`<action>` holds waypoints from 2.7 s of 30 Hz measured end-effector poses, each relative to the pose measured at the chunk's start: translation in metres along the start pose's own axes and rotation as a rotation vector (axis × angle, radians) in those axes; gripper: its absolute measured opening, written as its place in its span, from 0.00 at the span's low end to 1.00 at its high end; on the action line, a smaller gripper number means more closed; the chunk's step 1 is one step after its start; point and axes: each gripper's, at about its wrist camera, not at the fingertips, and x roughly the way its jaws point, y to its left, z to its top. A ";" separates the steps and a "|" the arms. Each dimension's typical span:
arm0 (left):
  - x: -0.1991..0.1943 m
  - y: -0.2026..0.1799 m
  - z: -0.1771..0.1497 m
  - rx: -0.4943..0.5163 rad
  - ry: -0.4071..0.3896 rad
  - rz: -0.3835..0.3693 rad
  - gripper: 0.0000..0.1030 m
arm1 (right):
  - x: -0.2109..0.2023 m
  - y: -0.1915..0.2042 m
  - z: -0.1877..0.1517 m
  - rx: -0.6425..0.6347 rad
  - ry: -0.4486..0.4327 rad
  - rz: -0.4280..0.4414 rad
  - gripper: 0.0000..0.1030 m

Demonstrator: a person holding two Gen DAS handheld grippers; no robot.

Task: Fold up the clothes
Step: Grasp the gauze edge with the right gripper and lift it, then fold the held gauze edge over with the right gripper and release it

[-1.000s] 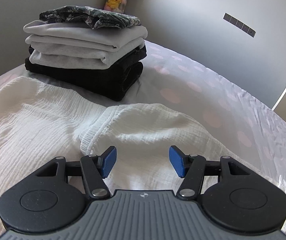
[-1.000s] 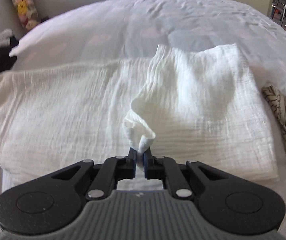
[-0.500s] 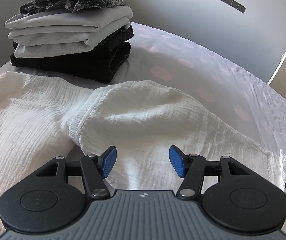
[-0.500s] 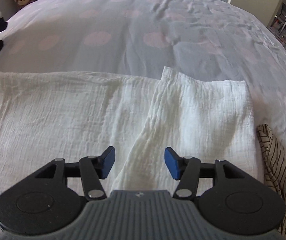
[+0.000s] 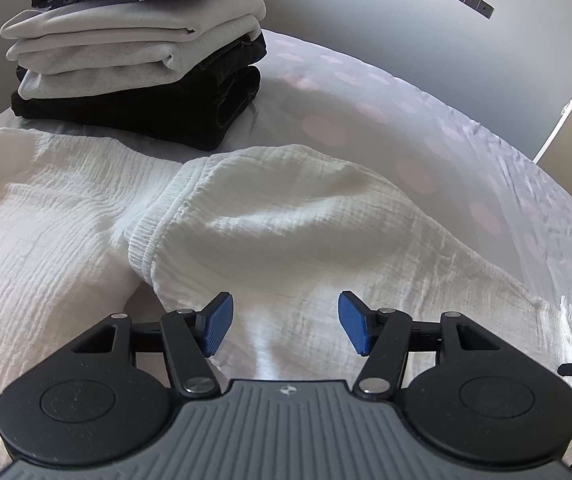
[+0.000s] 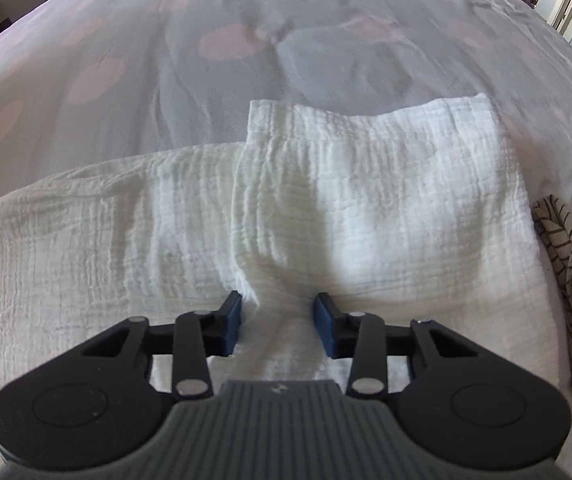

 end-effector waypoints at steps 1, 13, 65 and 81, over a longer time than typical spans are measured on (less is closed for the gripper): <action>0.000 0.000 0.000 -0.001 0.001 -0.002 0.67 | -0.001 -0.002 0.000 0.004 -0.002 -0.008 0.15; -0.012 0.014 0.008 -0.046 0.008 -0.046 0.67 | -0.065 0.003 0.009 0.048 -0.065 0.082 0.10; -0.028 0.133 0.041 -0.333 -0.096 -0.155 0.67 | -0.124 0.382 -0.051 -0.399 -0.090 0.596 0.41; -0.015 0.028 0.016 0.125 0.005 -0.077 0.44 | -0.096 0.063 -0.078 0.012 -0.126 0.310 0.41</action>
